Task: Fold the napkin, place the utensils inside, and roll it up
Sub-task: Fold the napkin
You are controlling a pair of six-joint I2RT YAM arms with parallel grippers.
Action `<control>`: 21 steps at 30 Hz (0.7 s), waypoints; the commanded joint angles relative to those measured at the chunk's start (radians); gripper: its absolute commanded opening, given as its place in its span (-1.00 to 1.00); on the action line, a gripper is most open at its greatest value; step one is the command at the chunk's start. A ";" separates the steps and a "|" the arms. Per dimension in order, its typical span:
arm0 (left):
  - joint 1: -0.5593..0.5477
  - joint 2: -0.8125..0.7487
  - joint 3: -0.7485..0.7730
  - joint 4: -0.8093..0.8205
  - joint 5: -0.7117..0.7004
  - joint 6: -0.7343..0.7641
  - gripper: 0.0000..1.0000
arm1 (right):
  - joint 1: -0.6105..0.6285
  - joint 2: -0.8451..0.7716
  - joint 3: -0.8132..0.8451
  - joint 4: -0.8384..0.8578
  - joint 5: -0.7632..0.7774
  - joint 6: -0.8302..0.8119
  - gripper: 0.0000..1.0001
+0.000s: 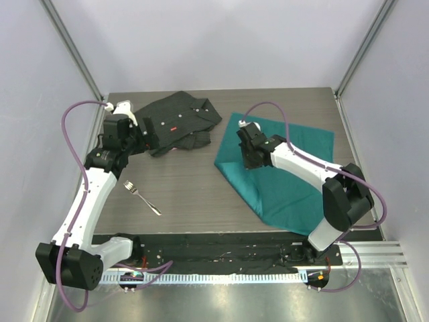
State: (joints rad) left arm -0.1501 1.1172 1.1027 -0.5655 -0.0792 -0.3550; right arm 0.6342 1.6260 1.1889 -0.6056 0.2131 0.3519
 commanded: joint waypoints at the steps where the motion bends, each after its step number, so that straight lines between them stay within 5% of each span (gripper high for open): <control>1: 0.004 -0.031 -0.006 0.047 -0.021 0.024 1.00 | -0.066 0.024 0.037 -0.014 0.080 -0.060 -0.98; 21: 0.003 -0.031 -0.026 0.081 -0.037 0.083 0.99 | -0.353 0.250 0.247 0.020 0.132 -0.188 -0.98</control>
State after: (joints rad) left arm -0.1501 1.0950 1.0931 -0.5552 -0.1135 -0.3035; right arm 0.3046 1.8488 1.3750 -0.6109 0.3351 0.2100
